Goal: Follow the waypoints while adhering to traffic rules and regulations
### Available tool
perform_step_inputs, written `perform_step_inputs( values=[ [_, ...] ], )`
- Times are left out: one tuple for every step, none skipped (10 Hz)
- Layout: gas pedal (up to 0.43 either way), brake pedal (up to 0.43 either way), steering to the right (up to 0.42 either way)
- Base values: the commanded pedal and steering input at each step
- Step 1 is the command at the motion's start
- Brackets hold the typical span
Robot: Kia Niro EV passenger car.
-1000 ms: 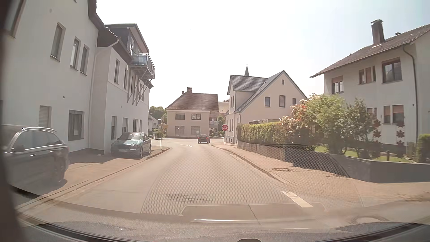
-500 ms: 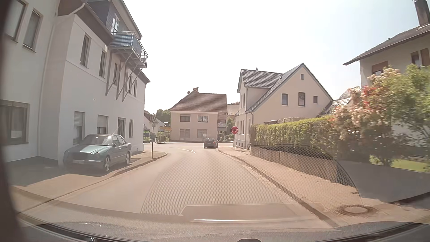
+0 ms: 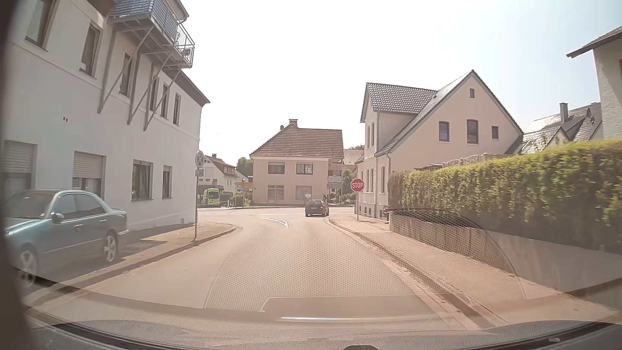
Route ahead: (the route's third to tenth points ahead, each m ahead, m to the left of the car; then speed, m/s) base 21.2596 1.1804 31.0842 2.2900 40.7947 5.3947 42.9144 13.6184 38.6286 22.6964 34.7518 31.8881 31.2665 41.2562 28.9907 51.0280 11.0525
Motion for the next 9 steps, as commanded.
perform_step_inputs(
  values=[
    [0.0,0.079,-0.02],
    [0.0,0.073,-0.018],
    [0.0,0.073,-0.018],
    [0.0,0.079,-0.018],
    [0.0,0.079,-0.018],
    [0.0,0.098,-0.018],
    [0.0,0.122,-0.018],
    [0.0,0.146,-0.018],
    [0.0,0.159,-0.018]
  ],
)
